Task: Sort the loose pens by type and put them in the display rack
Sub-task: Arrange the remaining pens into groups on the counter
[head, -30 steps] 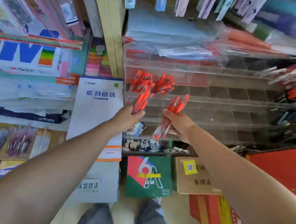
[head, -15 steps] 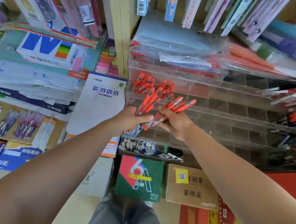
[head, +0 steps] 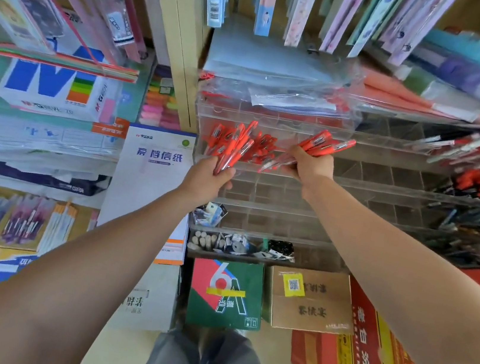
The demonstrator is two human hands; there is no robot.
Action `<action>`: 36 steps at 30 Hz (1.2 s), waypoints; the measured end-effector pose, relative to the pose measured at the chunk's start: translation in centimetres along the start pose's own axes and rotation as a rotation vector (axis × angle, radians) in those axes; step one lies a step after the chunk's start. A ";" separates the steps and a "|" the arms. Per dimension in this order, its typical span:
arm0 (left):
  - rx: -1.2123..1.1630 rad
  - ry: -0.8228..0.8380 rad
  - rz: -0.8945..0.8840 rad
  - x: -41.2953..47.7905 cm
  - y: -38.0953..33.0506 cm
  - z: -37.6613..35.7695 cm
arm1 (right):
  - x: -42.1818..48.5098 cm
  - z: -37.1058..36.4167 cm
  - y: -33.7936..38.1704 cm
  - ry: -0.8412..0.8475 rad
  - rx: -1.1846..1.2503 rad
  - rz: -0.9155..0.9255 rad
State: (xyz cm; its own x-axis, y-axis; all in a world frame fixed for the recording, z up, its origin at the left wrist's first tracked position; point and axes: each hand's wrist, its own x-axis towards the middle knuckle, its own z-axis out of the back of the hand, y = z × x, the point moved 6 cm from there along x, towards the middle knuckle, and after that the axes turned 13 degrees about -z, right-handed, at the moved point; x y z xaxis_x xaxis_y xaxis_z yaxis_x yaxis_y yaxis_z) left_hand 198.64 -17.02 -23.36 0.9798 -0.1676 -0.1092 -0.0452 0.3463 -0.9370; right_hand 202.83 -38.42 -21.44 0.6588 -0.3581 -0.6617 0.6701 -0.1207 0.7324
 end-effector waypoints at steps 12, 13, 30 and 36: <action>-0.073 0.074 -0.024 2.0 1.5 -0.8 | 2.8 1.0 0.1 -0.279 0.121 0.019; -0.078 0.077 -0.023 2.1 1.6 -0.9 | 2.8 1.3 0.1 -0.312 0.126 0.041; -0.027 0.118 -0.039 2.5 0.9 -2.0 | 4.7 0.6 -1.9 -0.077 -0.068 -0.088; -0.037 0.126 -0.049 2.4 0.3 -2.3 | 5.3 1.3 -1.6 -0.154 -0.044 -0.038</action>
State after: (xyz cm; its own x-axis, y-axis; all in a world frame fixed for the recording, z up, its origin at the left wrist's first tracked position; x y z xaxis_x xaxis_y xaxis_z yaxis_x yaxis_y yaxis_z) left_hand 200.55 -19.42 -24.62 0.9488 -0.2990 -0.1014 -0.0070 0.3010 -0.9536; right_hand 204.80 -41.31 -25.97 0.5747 -0.4922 -0.6538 0.7100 -0.0973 0.6974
